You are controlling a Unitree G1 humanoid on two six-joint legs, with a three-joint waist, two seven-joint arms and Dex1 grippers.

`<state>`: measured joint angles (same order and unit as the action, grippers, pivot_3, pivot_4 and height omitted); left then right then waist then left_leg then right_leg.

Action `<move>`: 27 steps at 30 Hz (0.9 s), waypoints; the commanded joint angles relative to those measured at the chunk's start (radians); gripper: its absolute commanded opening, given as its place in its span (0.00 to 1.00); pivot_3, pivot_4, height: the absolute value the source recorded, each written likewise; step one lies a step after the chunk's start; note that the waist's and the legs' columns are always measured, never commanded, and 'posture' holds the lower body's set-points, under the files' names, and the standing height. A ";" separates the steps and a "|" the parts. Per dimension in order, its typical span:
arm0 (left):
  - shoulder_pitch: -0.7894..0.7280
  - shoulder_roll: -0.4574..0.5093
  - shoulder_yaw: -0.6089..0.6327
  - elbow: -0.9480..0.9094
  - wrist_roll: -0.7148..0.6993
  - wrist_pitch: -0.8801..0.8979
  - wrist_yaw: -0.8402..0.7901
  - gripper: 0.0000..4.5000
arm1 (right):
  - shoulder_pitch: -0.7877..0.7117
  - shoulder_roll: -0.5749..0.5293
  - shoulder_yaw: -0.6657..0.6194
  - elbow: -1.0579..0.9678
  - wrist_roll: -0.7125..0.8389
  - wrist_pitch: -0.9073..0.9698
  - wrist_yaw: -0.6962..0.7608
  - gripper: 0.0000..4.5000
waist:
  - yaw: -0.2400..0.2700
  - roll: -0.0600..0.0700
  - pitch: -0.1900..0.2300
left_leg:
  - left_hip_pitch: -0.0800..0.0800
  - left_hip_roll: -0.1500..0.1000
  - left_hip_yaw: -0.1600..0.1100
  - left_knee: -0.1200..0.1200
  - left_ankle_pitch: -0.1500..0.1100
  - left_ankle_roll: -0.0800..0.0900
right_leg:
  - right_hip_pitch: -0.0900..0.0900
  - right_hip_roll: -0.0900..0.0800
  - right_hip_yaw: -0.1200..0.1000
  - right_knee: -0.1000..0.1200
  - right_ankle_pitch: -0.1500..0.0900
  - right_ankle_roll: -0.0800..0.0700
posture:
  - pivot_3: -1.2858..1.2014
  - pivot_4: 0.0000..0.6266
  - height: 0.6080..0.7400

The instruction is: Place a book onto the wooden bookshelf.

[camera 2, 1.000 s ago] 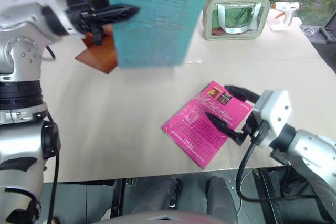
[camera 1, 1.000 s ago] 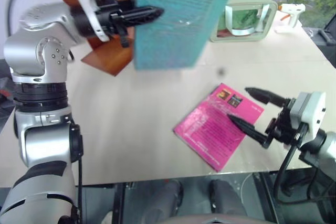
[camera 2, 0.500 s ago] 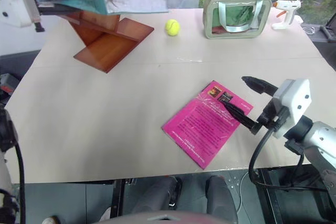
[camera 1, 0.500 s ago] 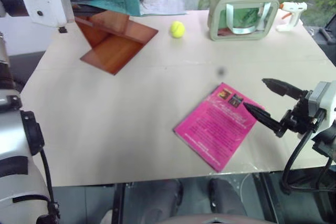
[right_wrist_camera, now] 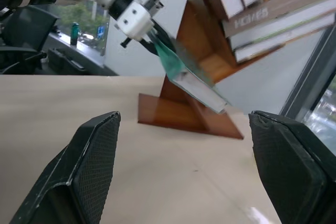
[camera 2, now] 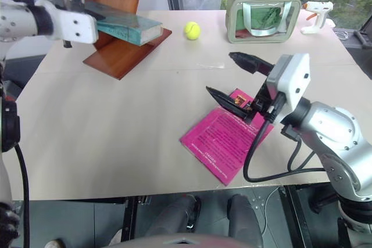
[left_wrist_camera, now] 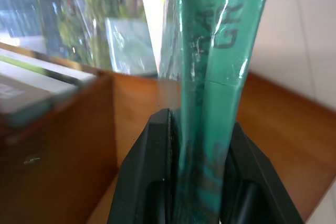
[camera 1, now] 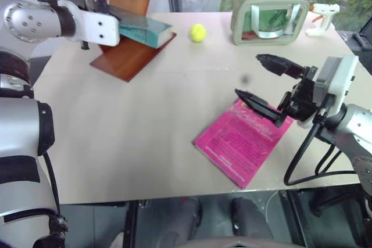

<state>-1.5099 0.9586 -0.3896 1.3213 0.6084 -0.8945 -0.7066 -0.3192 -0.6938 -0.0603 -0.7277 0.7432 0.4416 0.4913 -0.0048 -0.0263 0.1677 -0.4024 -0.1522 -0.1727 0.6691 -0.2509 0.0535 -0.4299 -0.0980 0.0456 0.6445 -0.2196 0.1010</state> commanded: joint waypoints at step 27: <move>0.132 0.134 0.197 -0.006 -0.170 0.091 0.085 0.99 | 0.015 0.059 -0.014 0.001 -0.021 0.007 0.077 0.89 | -0.013 0.000 0.000 | 0.001 0.000 0.001 0.001 0.000 0.000 | -0.001 -0.001 0.000 0.004 0.000 0.000 | 0.52 0.24 1.00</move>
<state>-1.3780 1.0635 -0.2316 1.3436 0.4812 -0.7998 -0.6177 -0.2971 -0.6371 -0.0531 -0.6976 0.7134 0.4560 0.5620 -0.0174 -0.0263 0.1678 -0.4013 -0.1525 -0.1712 0.6699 -0.2508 0.0535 -0.4313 -0.0989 0.0456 0.6488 -0.2196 0.1009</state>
